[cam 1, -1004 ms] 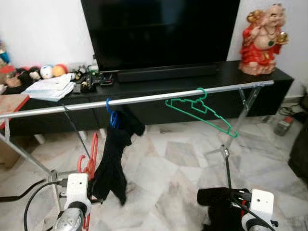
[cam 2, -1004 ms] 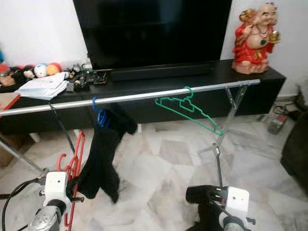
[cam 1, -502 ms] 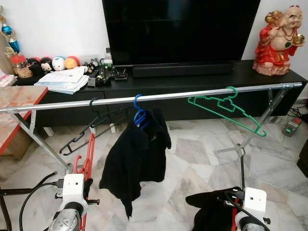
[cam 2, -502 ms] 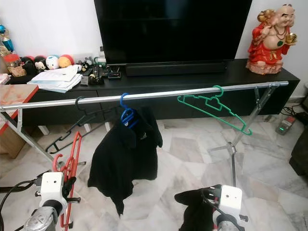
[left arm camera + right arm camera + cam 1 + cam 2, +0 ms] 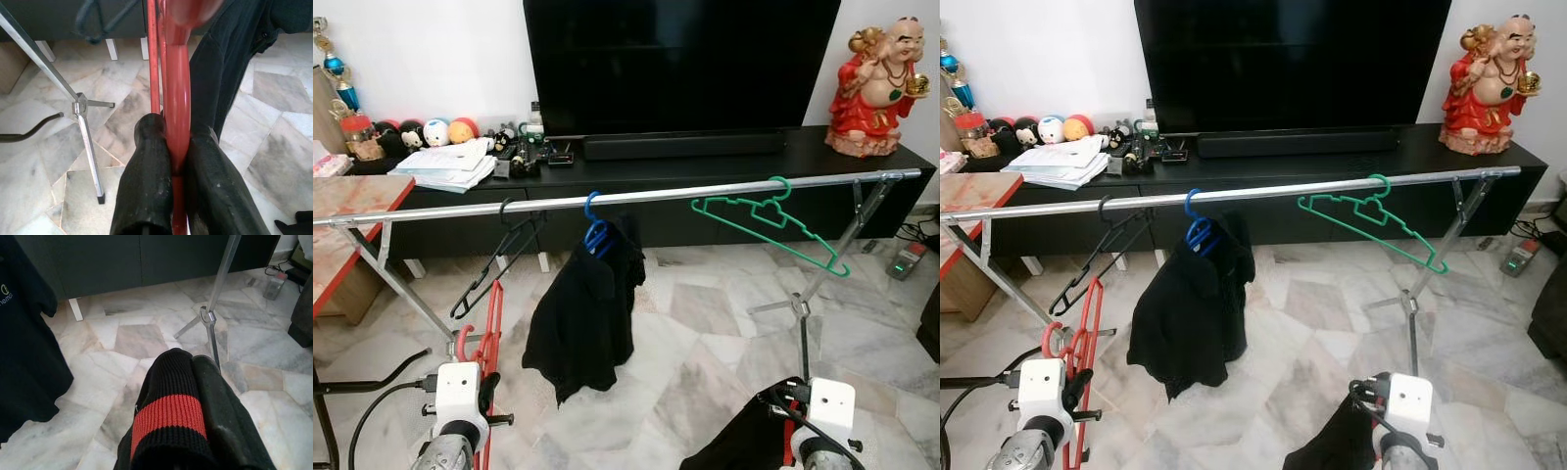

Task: Hang hanger

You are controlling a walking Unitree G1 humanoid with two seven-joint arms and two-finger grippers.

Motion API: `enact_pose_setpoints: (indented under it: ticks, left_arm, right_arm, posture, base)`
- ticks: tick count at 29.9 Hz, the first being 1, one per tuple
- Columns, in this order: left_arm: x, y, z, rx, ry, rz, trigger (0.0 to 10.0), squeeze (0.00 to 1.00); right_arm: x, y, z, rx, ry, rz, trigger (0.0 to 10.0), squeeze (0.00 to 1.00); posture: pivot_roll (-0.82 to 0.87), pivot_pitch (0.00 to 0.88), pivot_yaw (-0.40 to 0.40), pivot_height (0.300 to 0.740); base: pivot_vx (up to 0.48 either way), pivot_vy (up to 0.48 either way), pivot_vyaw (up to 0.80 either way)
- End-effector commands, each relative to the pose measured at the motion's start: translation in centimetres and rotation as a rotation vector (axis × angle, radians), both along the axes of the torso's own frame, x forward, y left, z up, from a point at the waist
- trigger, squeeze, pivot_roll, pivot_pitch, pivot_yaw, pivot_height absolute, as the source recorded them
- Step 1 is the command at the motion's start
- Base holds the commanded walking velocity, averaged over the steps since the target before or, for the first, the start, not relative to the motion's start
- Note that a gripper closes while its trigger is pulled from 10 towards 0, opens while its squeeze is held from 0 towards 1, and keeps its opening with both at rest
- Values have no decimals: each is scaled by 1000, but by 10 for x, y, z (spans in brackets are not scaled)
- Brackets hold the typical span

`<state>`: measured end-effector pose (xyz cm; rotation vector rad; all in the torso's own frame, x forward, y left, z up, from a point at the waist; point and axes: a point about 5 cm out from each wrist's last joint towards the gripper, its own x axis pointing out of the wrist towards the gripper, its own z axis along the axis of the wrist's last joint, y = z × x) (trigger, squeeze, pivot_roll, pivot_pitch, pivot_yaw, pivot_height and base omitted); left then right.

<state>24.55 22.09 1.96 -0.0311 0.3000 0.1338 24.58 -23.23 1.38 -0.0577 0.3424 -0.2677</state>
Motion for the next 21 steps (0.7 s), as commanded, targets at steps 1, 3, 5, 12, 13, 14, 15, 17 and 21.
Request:
enact_pose_setpoints:
  ticks: [1, 3, 5, 12, 13, 14, 15, 17, 21]
  left_arm:
    - [1, 5, 4, -4, -14, 17, 10000, 0]
    - [1, 4, 4, -4, -14, 14, 10000, 0]
    - [2, 4, 4, -4, -14, 11, 10000, 0]
    - [2, 3, 5, -2, -17, 6, 10000, 0]
    - [2, 3, 5, 2, -17, 4, 10000, 0]
    - [2, 3, 5, 2, -17, 4, 10000, 0]
    - [2, 3, 5, 4, -16, 3, 10000, 0]
    - [2, 2, 5, 10, -12, -7, 10000, 0]
    - [3, 0, 4, 2, -4, -14, 10000, 0]
  right_arm:
    - [4, 3, 2, 7, -10, 8, 10000, 0]
    - [4, 3, 2, 8, -10, 6, 10000, 0]
    - [4, 3, 2, 8, -9, 4, 10000, 0]
    - [3, 3, 2, 7, -7, 4, 10000, 0]
    - [3, 3, 2, 7, -8, 4, 10000, 0]
    - [3, 3, 2, 7, -8, 4, 10000, 0]
    - [3, 3, 2, 7, -8, 4, 10000, 0]
    - [3, 3, 2, 7, -8, 4, 10000, 0]
    - [8, 4, 3, 9, -10, 9, 10000, 0]
  posture:
    - [3, 0, 52, 740]
    - [3, 0, 52, 740]
    - [2, 0, 52, 740]
    - [-1, 0, 54, 740]
    - [0, 0, 53, 740]
    - [0, 0, 53, 740]
    - [0, 0, 53, 740]
    - [0, 0, 54, 740]
    - [-8, 0, 57, 740]
  base:
    - [0, 454, 0]
    - [0, 456, 0]
    - [0, 458, 0]
    - [0, 387, 0]
    - [0, 0, 0]
    - [0, 0, 0]
    - [0, 0, 0]
    - [0, 0, 0]
    - [0, 0, 0]
